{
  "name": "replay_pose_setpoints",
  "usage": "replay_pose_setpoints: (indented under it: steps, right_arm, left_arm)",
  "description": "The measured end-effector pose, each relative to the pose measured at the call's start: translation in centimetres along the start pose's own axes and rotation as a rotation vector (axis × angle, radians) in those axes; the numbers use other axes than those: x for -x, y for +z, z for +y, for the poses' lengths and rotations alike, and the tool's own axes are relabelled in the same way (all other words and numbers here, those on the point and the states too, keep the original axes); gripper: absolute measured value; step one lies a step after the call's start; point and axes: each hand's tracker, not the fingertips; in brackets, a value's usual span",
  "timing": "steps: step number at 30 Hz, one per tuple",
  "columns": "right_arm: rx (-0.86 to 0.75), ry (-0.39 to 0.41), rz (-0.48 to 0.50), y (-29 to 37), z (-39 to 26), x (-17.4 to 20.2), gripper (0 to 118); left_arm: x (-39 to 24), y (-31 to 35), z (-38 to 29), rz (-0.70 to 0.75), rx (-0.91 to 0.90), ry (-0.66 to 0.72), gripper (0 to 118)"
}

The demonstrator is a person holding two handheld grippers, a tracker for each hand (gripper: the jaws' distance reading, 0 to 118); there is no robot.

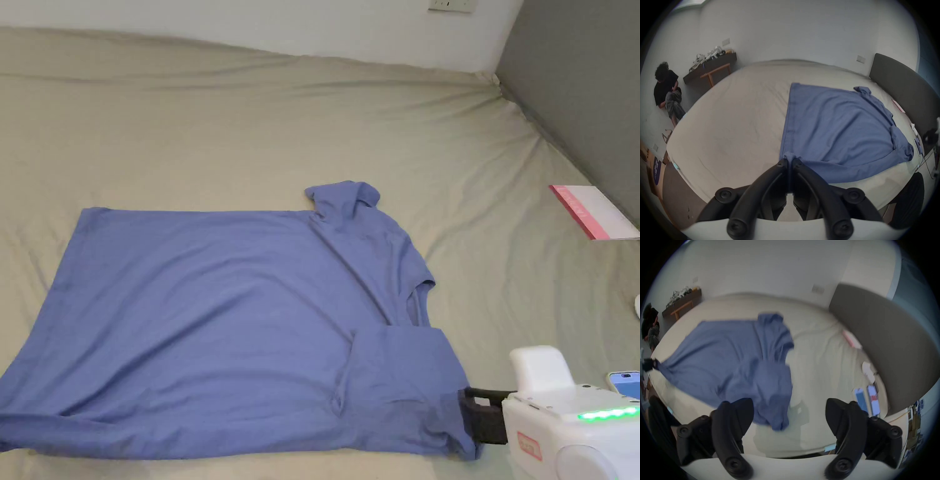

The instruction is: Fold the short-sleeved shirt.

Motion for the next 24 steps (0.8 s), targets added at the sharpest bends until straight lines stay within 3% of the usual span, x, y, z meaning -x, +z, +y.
replay_pose_setpoints:
  steps: [4, 8, 10, 13, 14, 18, 24]
  right_arm:
    - [0.123, 0.037, 0.037, -4.1, -2.6, 0.6, 97]
    - [0.146, -0.003, 0.076, -6.7, -3.1, 0.4, 93]
    - [0.141, -0.012, 0.091, -7.0, -2.9, 0.5, 77]
    - [0.124, -0.019, 0.148, -7.8, -2.7, 0.5, 16]
    - [0.11, -0.014, 0.193, -8.0, -2.7, 0.5, 10]
    - [0.087, 0.0, 0.182, -8.2, -2.6, 0.6, 9]
    - [-0.112, -0.053, 0.218, -3.6, -0.4, -0.7, 9]
  left_arm:
    - [-0.9, 0.6, 0.5, 0.025, -0.005, -0.048, 4]
    - [-1.1, -0.8, 0.0, 0.049, 0.034, -0.068, 4]
    - [-1.2, -1.1, -0.3, 0.062, 0.048, -0.074, 4]
    - [-1.0, -1.9, -0.7, 0.07, 0.077, -0.076, 4]
    - [-0.9, -2.2, -0.9, 0.073, 0.088, -0.079, 4]
    - [-0.6, -2.7, -1.3, 0.101, 0.089, -0.062, 4]
    - [-0.1, -2.0, 0.8, 0.075, 0.022, 0.004, 4]
